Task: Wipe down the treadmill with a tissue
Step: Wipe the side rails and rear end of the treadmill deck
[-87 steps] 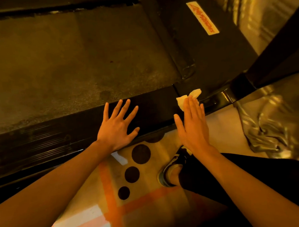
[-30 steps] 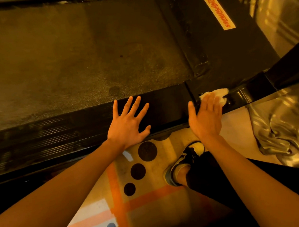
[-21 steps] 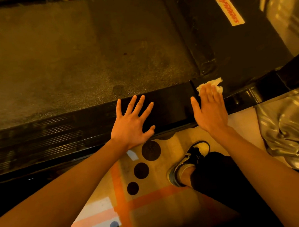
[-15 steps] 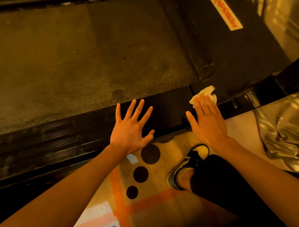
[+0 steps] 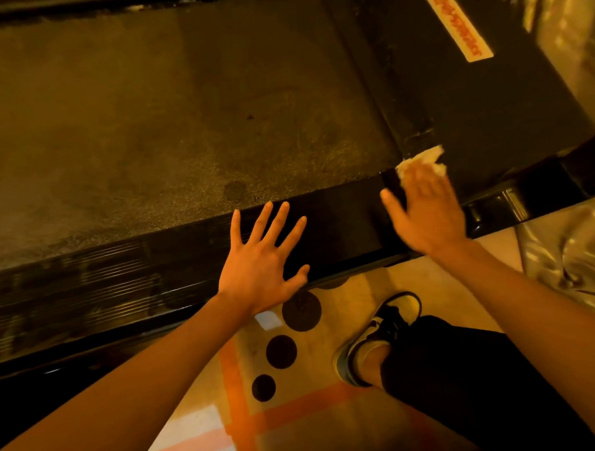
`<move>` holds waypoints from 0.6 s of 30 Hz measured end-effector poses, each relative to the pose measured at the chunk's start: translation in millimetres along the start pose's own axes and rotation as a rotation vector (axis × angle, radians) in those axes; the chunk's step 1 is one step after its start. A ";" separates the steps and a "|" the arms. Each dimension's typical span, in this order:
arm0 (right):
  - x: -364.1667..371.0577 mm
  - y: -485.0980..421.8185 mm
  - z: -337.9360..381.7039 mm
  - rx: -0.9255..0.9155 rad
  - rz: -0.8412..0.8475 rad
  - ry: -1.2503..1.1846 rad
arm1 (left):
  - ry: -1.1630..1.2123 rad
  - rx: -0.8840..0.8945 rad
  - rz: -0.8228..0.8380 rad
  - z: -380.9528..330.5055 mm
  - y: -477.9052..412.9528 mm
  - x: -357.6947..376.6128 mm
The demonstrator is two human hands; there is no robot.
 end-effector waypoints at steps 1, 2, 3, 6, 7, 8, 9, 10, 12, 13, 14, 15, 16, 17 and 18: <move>-4.0 -15.6 -13.7 0.089 0.004 -0.034 | 0.001 -0.005 0.000 0.6 0.0 -0.3; -5.9 -27.6 -18.2 0.170 0.021 -0.081 | -0.002 -0.012 0.003 2.4 0.2 -0.3; -6.0 -31.5 -13.0 0.220 0.028 -0.119 | -0.004 -0.010 0.007 2.2 -0.2 -0.2; 8.6 -10.1 36.8 0.057 -0.004 -0.100 | -0.003 -0.007 0.011 0.6 0.3 -0.4; 13.4 0.6 49.7 -0.031 0.000 -0.072 | 0.001 -0.007 0.015 0.8 0.4 -0.9; 14.9 6.3 53.2 -0.082 0.015 -0.050 | 0.000 -0.006 0.018 1.1 -0.1 -0.9; 12.9 4.7 48.1 -0.098 0.022 -0.039 | -0.004 -0.005 0.019 1.4 -0.3 -0.5; 7.3 -3.4 35.6 -0.071 0.012 -0.036 | -0.008 -0.006 0.019 1.4 -0.3 -0.6; -3.7 -27.9 -4.1 0.063 -0.013 -0.055 | -0.007 -0.004 0.016 0.6 0.5 -0.7; -8.3 -40.4 -23.0 0.138 -0.002 -0.067 | -0.006 -0.005 0.011 0.8 0.0 -1.2; -11.0 -47.5 -35.5 0.210 0.018 -0.080 | -0.003 -0.005 0.013 1.0 -0.5 -1.2; -11.0 -49.9 -41.5 0.265 0.032 -0.091 | 0.001 -0.007 0.018 1.3 -0.3 -1.0; -10.6 -47.1 -39.5 0.305 0.038 -0.107 | 0.002 -0.009 0.017 1.2 0.0 -0.9; -7.6 -39.2 -32.0 0.321 0.046 -0.131 | 0.000 -0.009 0.014 0.5 -0.4 -1.1; -3.5 -24.9 -19.3 0.309 0.051 -0.152 | -0.001 -0.008 0.015 0.3 -0.5 -1.8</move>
Point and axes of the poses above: each hand's wrist, its own y-axis away from the middle knuckle, its own x-axis out of the palm, z = x × y, the point moved 7 cm from there along -y, towards the middle knuckle, and after that the axes turned 1 degree about x, right-handed, at the moved point
